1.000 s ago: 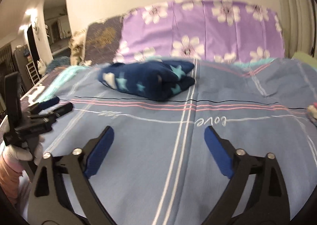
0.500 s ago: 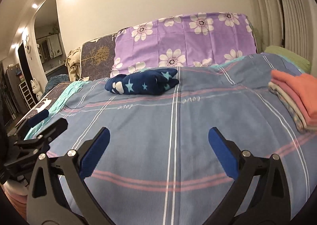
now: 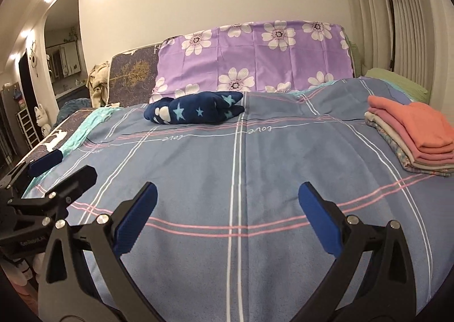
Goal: Fold small clothes
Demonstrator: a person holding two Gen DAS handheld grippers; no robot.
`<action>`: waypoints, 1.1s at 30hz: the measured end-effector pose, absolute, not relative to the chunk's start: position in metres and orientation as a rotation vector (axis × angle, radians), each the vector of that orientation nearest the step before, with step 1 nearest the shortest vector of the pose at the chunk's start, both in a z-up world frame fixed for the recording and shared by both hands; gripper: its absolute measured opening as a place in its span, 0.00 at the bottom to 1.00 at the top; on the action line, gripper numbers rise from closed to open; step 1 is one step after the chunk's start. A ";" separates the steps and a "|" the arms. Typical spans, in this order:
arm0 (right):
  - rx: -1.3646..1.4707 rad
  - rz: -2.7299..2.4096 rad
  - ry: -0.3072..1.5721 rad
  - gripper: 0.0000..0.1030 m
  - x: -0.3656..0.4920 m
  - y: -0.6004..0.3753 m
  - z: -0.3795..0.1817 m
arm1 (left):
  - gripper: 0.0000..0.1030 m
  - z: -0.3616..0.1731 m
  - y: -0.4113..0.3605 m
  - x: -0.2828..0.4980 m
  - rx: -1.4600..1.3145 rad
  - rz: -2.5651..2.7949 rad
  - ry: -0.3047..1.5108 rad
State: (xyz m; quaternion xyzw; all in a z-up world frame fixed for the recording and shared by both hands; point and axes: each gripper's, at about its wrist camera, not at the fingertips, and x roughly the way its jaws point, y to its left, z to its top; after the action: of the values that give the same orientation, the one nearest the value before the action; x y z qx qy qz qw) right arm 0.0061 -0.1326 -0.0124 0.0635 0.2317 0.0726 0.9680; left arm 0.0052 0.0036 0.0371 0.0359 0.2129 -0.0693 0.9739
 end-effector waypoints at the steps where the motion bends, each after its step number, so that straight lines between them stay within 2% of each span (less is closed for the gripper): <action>1: 0.133 0.148 0.469 0.98 0.005 -0.133 -0.013 | 0.99 0.037 0.004 0.004 0.073 -0.137 0.429; 33: 0.057 0.121 0.512 0.98 0.017 -0.114 -0.027 | 0.99 0.008 0.007 0.014 0.058 -0.068 0.504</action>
State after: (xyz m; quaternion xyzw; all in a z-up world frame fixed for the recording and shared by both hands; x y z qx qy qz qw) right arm 0.0169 -0.1143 -0.0267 0.0283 0.2530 0.0597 0.9652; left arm 0.0135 0.0068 0.0079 0.0286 0.2492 -0.0338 0.9675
